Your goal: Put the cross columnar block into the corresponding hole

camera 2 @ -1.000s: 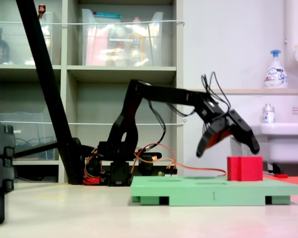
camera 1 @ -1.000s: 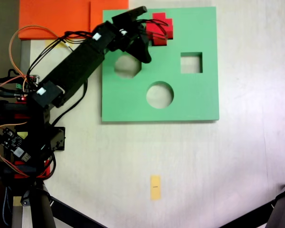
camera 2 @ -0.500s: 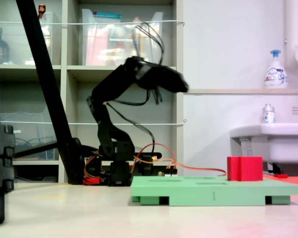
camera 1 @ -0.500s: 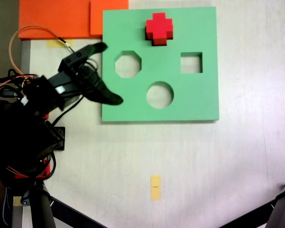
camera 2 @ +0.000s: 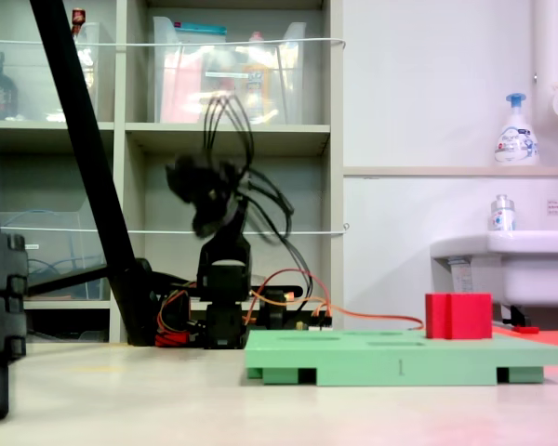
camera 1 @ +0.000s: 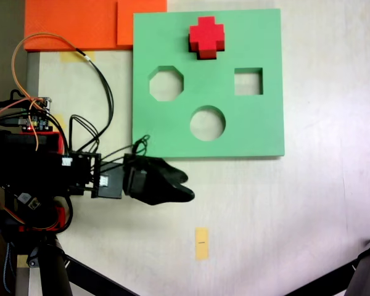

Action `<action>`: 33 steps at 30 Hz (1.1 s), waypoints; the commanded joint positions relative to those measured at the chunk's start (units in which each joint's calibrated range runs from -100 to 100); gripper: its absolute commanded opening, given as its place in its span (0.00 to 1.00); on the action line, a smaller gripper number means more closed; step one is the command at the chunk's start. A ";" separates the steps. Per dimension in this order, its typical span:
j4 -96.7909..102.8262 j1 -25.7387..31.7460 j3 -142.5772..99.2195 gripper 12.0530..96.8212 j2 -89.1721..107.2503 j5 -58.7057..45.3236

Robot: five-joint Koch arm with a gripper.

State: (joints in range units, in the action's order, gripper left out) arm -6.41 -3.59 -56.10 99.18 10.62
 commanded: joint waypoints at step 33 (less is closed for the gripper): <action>9.16 2.59 -43.90 0.44 0.82 -10.94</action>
State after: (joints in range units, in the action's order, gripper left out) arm 6.80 -1.00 -98.73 99.59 -0.02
